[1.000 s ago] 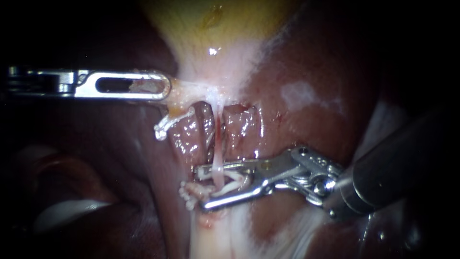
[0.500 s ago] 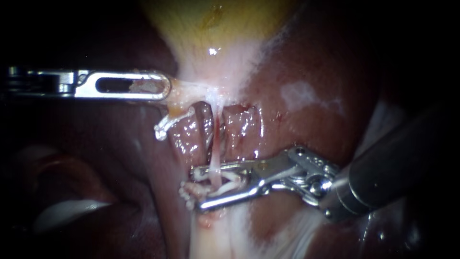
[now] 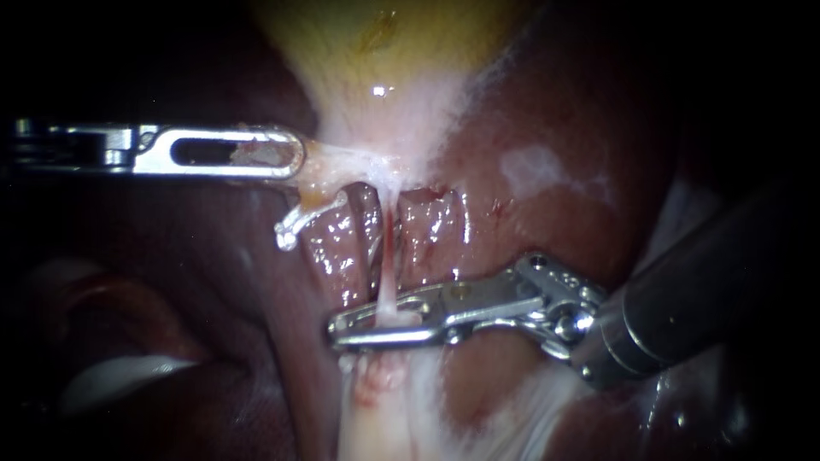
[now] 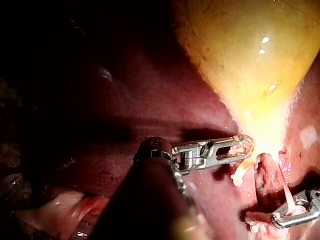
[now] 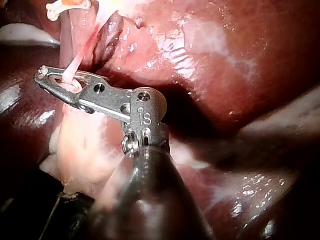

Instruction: Clipping first clip right tube

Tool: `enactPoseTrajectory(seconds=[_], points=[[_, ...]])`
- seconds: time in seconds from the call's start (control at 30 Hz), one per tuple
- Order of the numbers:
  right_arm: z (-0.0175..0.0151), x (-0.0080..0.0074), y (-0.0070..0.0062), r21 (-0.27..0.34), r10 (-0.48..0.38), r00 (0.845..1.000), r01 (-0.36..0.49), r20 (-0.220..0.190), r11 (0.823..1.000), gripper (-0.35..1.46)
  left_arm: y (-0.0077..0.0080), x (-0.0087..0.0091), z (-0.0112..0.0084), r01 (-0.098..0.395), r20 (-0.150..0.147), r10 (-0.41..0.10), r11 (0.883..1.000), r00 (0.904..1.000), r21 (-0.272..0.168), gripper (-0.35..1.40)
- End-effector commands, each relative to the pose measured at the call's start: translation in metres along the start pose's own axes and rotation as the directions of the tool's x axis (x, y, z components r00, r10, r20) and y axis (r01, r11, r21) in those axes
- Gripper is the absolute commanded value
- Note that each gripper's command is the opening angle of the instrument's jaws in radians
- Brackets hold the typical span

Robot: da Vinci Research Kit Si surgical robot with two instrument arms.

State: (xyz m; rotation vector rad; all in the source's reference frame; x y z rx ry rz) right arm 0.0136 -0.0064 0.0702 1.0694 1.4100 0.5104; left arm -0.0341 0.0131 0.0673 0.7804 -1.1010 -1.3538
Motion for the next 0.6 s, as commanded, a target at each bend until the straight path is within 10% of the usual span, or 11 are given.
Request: enactPoseTrajectory(seconds=[0.03, 0.6], points=[[-0.0001, -0.0002, 0.0001, -0.002, -0.001, 1.0, 0.001, 0.007, 1.0, -0.35, 0.0, 0.0, 0.0, 0.0, 0.0, 0.0, 1.0, 1.0, 0.0, -0.35], [-0.0005, -0.0002, 0.0002, 0.0, 0.0, 1.0, 0.0, 0.008, 1.0, -0.35, 0.0, 0.0, 0.0, 0.0, 0.0, 0.0, 1.0, 1.0, 0.0, -0.35]])
